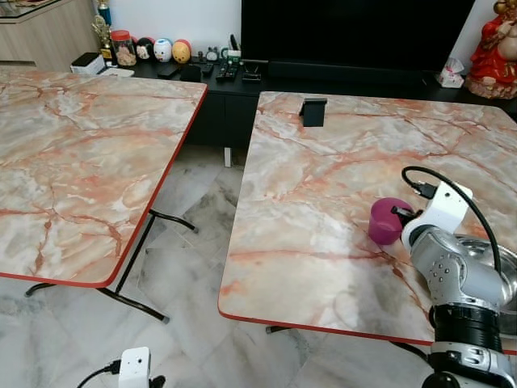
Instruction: Setting the table
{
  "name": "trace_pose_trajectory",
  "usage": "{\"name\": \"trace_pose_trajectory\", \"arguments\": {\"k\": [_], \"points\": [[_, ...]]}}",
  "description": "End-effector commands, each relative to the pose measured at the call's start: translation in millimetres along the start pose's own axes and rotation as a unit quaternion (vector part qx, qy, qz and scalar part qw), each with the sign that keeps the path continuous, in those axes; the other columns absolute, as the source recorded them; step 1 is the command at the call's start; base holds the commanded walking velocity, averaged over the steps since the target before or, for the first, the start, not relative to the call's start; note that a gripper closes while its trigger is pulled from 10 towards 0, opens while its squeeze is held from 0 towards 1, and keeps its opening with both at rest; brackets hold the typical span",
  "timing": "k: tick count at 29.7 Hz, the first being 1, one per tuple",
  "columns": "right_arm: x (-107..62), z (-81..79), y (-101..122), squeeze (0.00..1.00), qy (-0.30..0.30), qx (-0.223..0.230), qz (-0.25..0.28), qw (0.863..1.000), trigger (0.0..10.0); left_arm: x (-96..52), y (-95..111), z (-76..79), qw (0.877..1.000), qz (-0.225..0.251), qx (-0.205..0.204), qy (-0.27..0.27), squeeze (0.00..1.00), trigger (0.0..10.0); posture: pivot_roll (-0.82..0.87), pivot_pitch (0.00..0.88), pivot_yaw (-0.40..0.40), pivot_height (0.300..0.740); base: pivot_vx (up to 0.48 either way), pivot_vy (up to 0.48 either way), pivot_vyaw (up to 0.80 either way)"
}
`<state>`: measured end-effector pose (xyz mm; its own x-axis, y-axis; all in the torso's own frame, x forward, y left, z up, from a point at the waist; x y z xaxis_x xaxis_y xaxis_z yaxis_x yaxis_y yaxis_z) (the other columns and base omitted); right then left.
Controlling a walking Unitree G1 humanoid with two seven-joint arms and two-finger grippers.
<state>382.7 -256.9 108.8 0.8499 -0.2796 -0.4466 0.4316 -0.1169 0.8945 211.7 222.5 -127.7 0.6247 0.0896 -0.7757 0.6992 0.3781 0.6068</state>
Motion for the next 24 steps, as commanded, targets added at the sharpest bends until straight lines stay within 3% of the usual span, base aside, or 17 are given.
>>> {"name": "trace_pose_trajectory", "arguments": {"k": [1, 7, 8, 9, 12, 13, 14, 15, 24], "points": [[0.7, 0.8, 6.3, 0.0, -0.003, 0.005, 0.007, 1.0, 10.0, -0.7, -3.6, -4.1, 1.0, -0.01, 0.008, 0.006, 0.0, 10.0, 0.0, 0.0, -0.033, 0.74, 0.0, 0.0, 0.0], [1.0, 1.2, 8.0, 0.0, -0.005, 0.008, 0.011, 1.0, 10.0, -0.4, -2.7, -2.8, 1.0, -0.009, 0.01, 0.005, 0.0, 10.0, 0.0, 0.0, -0.033, 0.74, 0.0, 0.0, 0.0], [1.3, 2.3, 8.6, 1.0, -0.01, 0.013, 0.011, 1.0, 10.0, -0.3, -2.6, -2.7, 1.0, -0.008, 0.01, 0.004, 0.0, 10.0, 0.0, 0.0, -0.032, 0.74, 0.0, 0.0, 0.0], [1.3, 2.3, 8.6, 1.0, -0.01, 0.013, 0.011, 1.0, 10.0, -0.3, -2.6, -2.7, 1.0, -0.008, 0.01, 0.004, 0.0, 10.0, 0.0, 0.0, -0.032, 0.74, 0.0, 0.0, 0.0], [1.5, 2.1, 8.6, 1.0, -0.008, 0.011, 0.011, 1.0, 10.0, -0.4, -2.8, -2.8, 1.0, -0.009, 0.01, 0.004, 0.0, 10.0, 0.0, 0.0, -0.032, 0.74, 0.0, 0.0, 0.0], [1.5, 2.1, 8.6, 0.92, -0.008, 0.011, 0.011, 1.0, 10.0, -0.4, -2.9, -2.9, 1.0, -0.009, 0.01, 0.004, 0.0, 10.0, 0.0, 0.0, -0.032, 0.74, 0.0, 0.0, 0.0], [1.6, 2.2, 8.5, 0.09, -0.008, 0.011, 0.011, 1.0, 10.0, -0.5, -3.1, -3.0, 1.0, -0.01, 0.01, 0.004, 0.0, 10.0, 0.0, 0.0, -0.032, 0.74, 0.0, 0.0, 0.0], [1.7, 2.3, 8.4, 0.0, -0.009, 0.011, 0.011, 1.0, 10.0, -0.5, -3.3, -3.1, 1.0, -0.01, 0.01, 0.004, 0.0, 10.0, 0.0, 0.0, -0.032, 0.74, 0.0, 0.0, 0.0], [2.2, 3.1, 10.0, 0.0, -0.011, 0.011, 0.015, 1.0, 10.0, -0.1, -1.4, -2.2, 1.0, -0.007, 0.012, 0.003, 0.0, 10.0, 0.0, 0.0, -0.03, 0.74, 0.0, 0.0, 0.0]]}}
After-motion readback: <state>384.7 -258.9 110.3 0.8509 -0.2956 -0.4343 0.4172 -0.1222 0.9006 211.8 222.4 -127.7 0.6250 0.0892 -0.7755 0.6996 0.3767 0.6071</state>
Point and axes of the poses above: a point about 5 cm out from each wrist's last joint towards the gripper, its own x axis pointing out of the wrist towards the gripper, its own y axis along the axis of the wrist's last joint, z = x × y, the point moved 6 cm from there along x, pointing out of the wrist towards the gripper, and after that the axes turned 15 degrees about -x, right-handed, at the moved point
